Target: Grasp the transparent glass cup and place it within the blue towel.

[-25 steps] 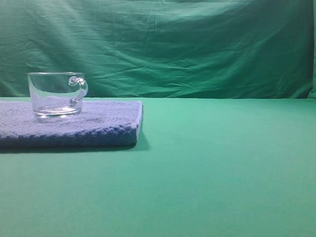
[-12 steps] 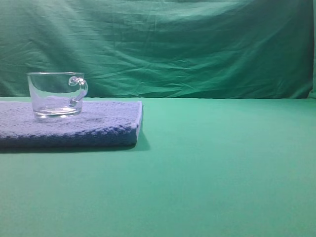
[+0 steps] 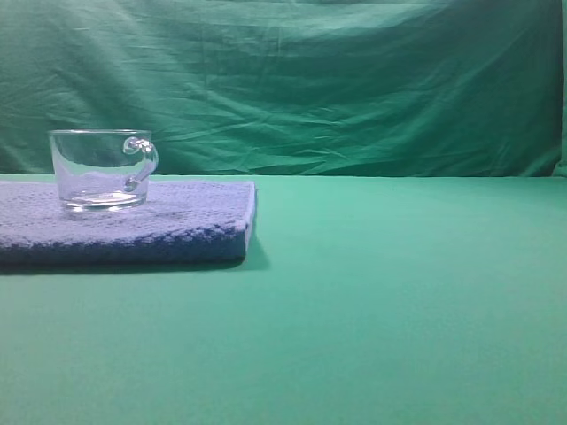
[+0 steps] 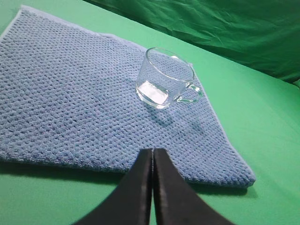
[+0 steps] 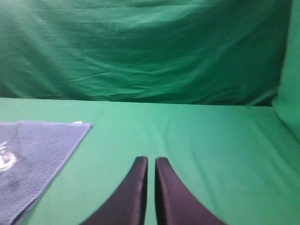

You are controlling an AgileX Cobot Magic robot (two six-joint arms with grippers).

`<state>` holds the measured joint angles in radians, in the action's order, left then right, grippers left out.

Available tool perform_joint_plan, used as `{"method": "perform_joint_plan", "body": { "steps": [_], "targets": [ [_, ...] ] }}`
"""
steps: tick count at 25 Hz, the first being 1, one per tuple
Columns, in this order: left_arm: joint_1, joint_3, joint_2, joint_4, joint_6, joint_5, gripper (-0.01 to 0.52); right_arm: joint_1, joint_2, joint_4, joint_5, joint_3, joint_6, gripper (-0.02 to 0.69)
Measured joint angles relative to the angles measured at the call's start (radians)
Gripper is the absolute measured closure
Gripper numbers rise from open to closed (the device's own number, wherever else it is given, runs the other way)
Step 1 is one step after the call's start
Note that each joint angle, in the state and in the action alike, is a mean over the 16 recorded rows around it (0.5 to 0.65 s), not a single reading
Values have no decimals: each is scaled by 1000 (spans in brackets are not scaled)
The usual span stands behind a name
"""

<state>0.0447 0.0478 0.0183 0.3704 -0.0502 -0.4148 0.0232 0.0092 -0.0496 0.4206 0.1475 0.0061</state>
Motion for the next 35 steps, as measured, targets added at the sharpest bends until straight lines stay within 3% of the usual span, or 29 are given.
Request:
{"method": "perform_joint_plan", "body": {
  "steps": [12, 35],
  "targets": [
    [0, 0, 0, 0, 0, 0, 514, -41, -19, 6, -69, -165, -14, 595],
    [0, 0, 0, 0, 0, 0, 514, -41, -19, 10, -39, -175, -42, 595]
  ]
}}
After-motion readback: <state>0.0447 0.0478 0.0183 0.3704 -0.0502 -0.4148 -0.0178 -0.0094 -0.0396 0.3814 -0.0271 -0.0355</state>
